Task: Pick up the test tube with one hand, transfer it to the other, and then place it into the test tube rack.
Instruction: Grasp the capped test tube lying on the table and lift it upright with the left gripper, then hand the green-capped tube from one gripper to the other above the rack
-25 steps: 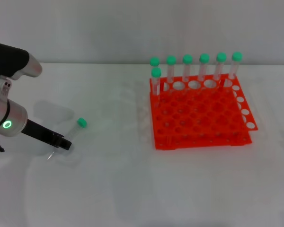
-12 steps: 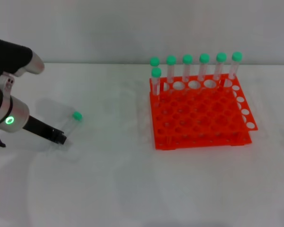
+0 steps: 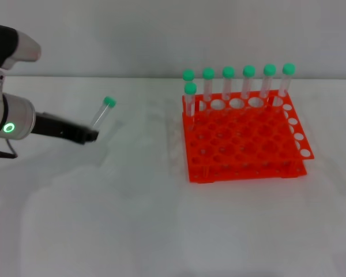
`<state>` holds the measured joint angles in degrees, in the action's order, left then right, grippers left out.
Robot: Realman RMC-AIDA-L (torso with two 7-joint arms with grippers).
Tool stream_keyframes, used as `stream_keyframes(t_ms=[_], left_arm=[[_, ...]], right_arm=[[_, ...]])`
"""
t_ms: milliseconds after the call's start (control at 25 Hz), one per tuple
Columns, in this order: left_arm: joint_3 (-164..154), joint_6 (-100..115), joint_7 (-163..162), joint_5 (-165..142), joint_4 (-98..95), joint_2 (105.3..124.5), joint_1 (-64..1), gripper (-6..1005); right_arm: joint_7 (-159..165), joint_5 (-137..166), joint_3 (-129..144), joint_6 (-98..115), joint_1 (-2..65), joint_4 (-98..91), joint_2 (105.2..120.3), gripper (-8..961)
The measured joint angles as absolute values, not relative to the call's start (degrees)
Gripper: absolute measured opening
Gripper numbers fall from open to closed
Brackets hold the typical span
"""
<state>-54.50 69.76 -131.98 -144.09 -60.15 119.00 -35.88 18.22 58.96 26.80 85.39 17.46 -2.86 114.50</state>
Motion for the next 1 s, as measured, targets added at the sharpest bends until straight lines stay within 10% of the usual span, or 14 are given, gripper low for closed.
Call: stream_keyframes(t_ms=[360, 800, 1000], left_arm=[[-57.2, 68.7, -104.1, -111.6, -61.0, 119.24, -26.6, 194], [-70.5, 69.4, -75.3, -89.2, -55.5, 119.20, -21.9, 194], [-76.7, 68.8, -70.9, -87.3, -54.2, 119.33, -22.4, 194]], right_arm=[[40.2, 59.0, 43.5, 86.4, 14.1, -17.2, 113.40, 847], [63.1, 68.2, 54.2, 95.8, 19.0, -24.6, 108.53, 845], [65.6, 73.1, 54.2, 98.6, 23.2, -24.5, 109.66, 846]])
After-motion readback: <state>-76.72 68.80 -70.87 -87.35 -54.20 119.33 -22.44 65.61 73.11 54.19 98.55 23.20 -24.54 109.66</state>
